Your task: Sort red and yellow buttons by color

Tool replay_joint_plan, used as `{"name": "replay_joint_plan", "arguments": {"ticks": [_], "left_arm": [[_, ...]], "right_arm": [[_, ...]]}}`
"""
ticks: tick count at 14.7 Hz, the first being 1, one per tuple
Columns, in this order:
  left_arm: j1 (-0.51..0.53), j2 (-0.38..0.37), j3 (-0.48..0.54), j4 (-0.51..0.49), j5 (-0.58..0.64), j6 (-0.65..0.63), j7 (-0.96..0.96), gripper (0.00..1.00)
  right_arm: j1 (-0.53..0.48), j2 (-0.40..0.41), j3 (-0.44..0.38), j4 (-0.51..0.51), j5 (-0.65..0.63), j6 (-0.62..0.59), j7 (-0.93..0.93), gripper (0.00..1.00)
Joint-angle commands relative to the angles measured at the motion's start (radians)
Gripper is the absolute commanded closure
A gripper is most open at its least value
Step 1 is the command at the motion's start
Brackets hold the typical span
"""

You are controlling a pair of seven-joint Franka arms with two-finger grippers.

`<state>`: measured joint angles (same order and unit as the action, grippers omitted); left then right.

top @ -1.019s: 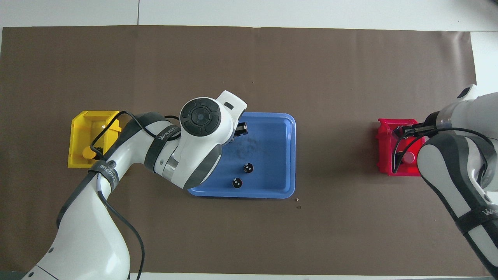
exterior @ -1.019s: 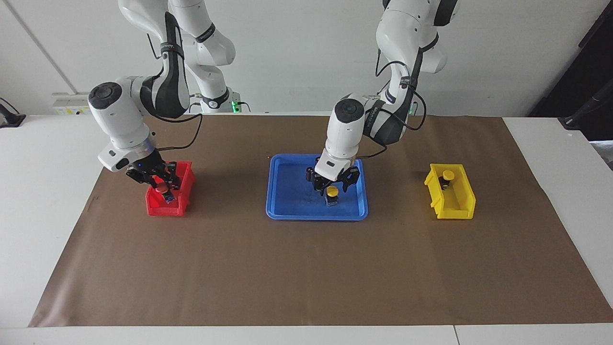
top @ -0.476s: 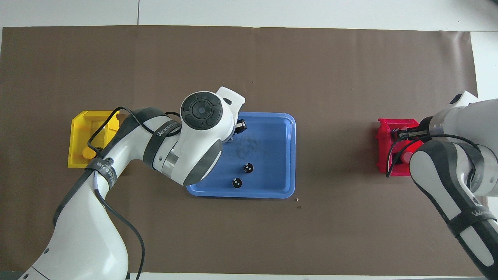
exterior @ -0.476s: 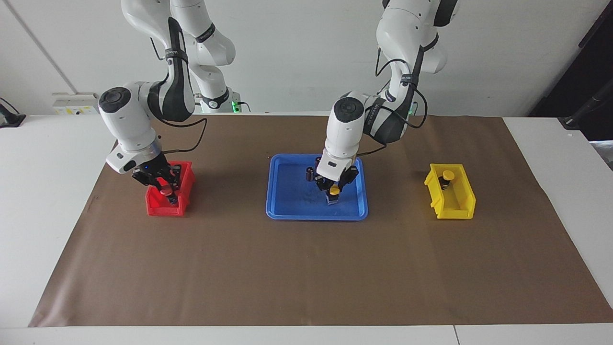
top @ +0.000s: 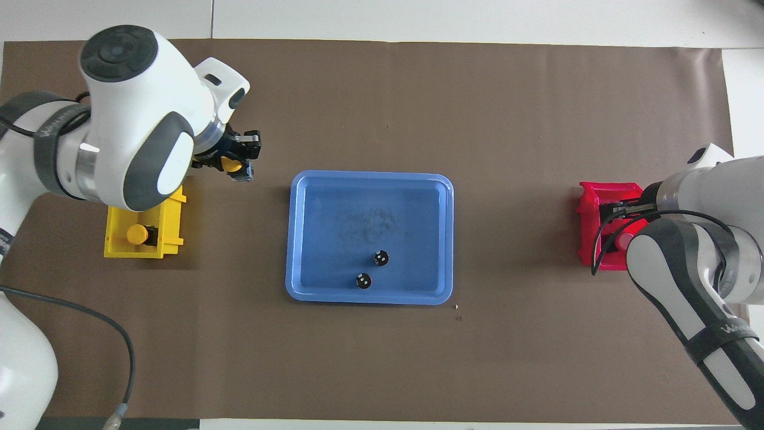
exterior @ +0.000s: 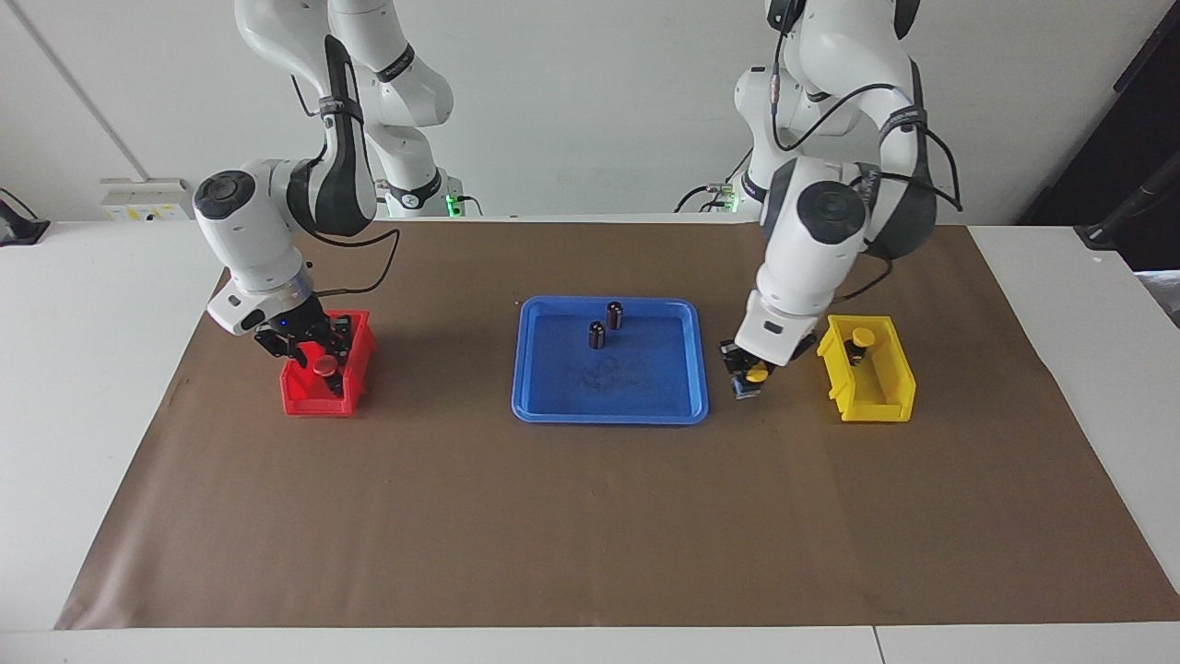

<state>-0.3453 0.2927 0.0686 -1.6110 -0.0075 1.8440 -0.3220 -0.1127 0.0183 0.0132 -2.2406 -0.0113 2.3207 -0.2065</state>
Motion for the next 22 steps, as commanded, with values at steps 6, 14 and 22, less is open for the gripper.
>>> {"name": "replay_joint_plan", "arguments": {"ticks": [6, 14, 22], "left_arm": [[0.235, -0.099, -0.013, -0.145, 0.011, -0.008, 0.397, 0.99], [0.270, -0.165, -0.015, -0.391, 0.011, 0.283, 0.408, 0.99], [0.270, -0.147, -0.013, -0.457, 0.011, 0.397, 0.410, 0.63]], "right_arm": [[-0.021, -0.003, 0.005, 0.326, 0.019, -0.403, -0.041, 0.00], [-0.015, -0.009, 0.002, 0.736, -0.015, -0.854, 0.070, 0.00], [-0.010, -0.041, -0.039, 0.719, -0.013, -0.883, 0.090, 0.00]]}}
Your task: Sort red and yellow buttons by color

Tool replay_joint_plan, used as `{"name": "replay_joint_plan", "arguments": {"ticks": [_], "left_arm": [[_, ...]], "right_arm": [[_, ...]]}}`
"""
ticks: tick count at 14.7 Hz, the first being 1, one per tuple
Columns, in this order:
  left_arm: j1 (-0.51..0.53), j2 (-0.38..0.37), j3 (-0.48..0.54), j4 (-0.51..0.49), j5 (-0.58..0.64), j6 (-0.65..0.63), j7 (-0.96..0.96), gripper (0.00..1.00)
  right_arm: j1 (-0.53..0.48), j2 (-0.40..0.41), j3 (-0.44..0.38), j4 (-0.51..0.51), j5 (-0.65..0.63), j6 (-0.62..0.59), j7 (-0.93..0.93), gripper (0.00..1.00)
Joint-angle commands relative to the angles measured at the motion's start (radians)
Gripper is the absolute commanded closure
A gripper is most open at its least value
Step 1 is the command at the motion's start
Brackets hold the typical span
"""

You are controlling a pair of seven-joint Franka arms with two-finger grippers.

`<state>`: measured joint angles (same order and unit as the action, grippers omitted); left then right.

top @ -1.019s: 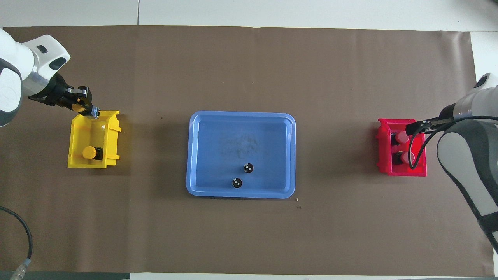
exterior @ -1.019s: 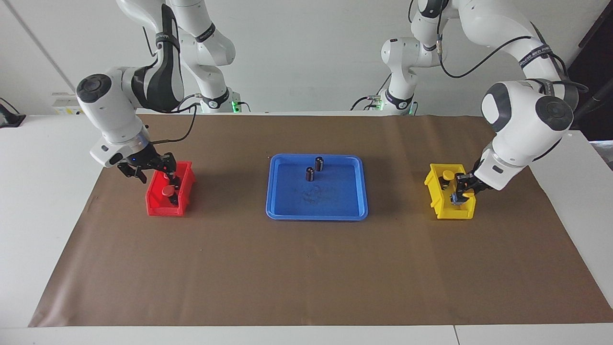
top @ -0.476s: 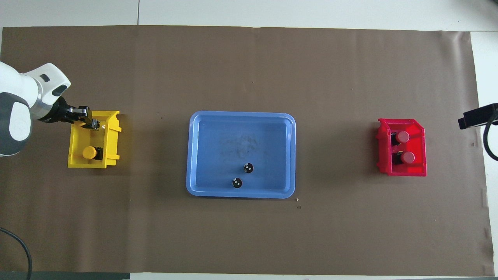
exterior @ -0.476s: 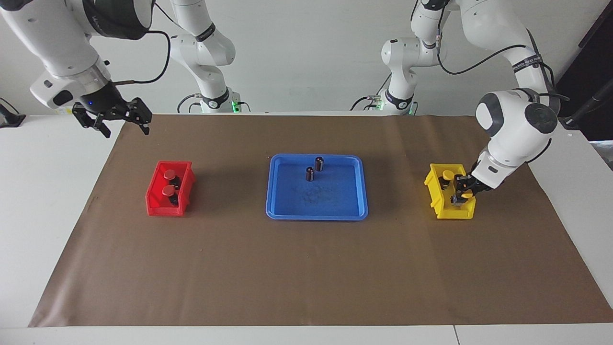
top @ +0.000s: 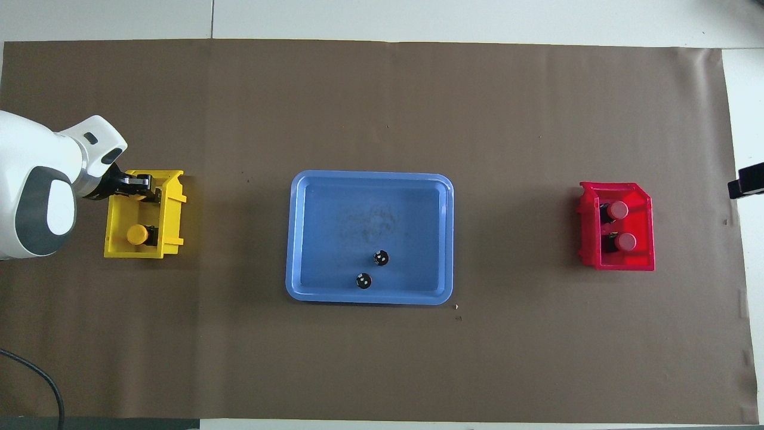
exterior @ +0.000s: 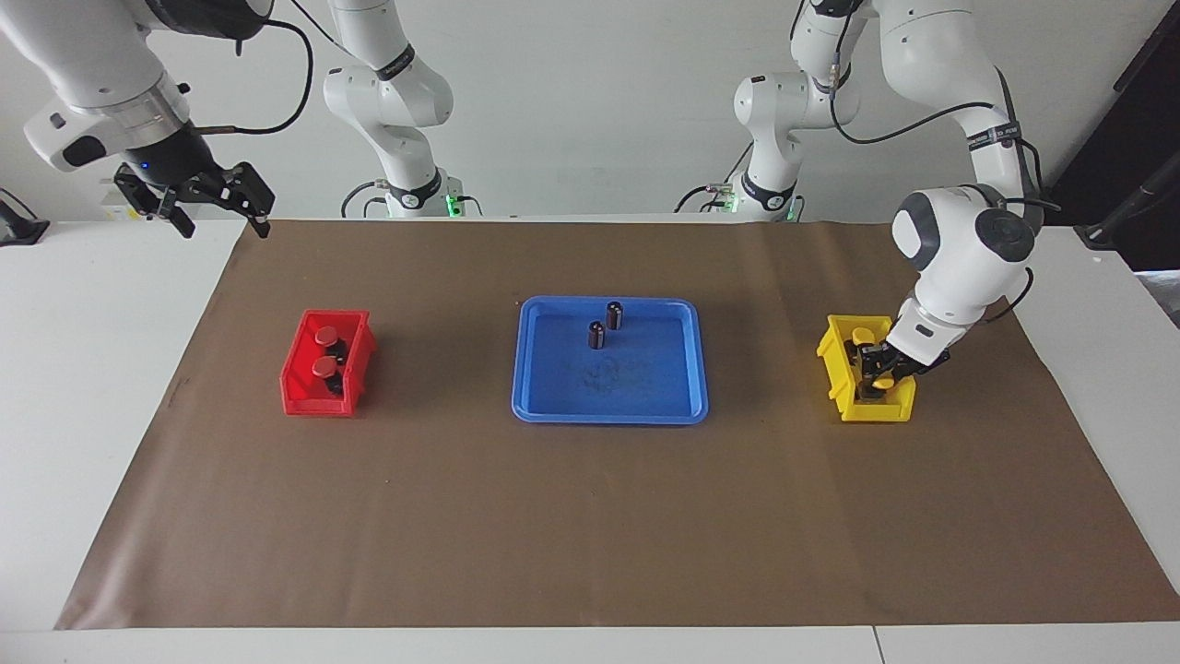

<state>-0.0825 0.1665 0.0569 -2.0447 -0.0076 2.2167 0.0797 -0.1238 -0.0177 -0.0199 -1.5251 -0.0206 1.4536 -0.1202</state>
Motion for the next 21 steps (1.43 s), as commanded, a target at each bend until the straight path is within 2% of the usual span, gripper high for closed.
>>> {"name": "replay_joint_plan", "arguments": {"ticks": [1, 2, 5, 7, 8, 9, 10, 13, 15, 19, 21], "left_arm": [[0.006, -0.016, -0.002, -0.011, 0.011, 0.020, 0.008, 0.56], [0.006, -0.007, -0.002, 0.007, 0.011, 0.011, 0.006, 0.50], [0.010, -0.010, -0.002, 0.053, 0.011, -0.035, 0.005, 0.41], [0.012, -0.012, -0.002, 0.142, 0.011, -0.153, 0.008, 0.37], [0.012, -0.012, -0.002, 0.190, 0.011, -0.208, 0.009, 0.27], [0.009, -0.015, -0.002, 0.225, 0.012, -0.250, 0.011, 0.10], [0.004, -0.025, -0.003, 0.259, 0.012, -0.293, 0.012, 0.00], [-0.002, -0.094, -0.006, 0.345, 0.012, -0.431, 0.012, 0.00], [-0.002, -0.145, -0.012, 0.368, 0.012, -0.514, 0.012, 0.00], [-0.005, -0.231, -0.019, 0.368, 0.011, -0.572, 0.012, 0.00], [-0.014, -0.234, -0.035, 0.377, 0.008, -0.575, 0.005, 0.00]], "right_arm": [[0.003, -0.010, -0.005, -0.009, -0.004, -0.015, 0.007, 0.00], [0.003, -0.015, -0.002, -0.015, -0.005, -0.013, 0.007, 0.00], [0.001, -0.004, -0.005, -0.023, -0.004, -0.015, 0.002, 0.00], [0.003, -0.002, -0.003, -0.021, -0.005, -0.015, 0.002, 0.00], [0.003, -0.002, -0.003, -0.021, -0.005, -0.016, 0.002, 0.00], [0.003, -0.002, -0.003, -0.021, -0.005, -0.016, 0.004, 0.00], [0.007, -0.004, -0.003, -0.021, -0.005, -0.015, 0.005, 0.00], [0.010, -0.004, -0.003, -0.021, -0.005, -0.016, 0.008, 0.00], [0.009, -0.002, -0.003, -0.018, -0.009, -0.016, 0.005, 0.00], [0.010, -0.004, -0.003, -0.020, -0.009, -0.016, 0.008, 0.00], [0.012, -0.002, 0.000, -0.020, -0.009, -0.013, 0.010, 0.00]]}}
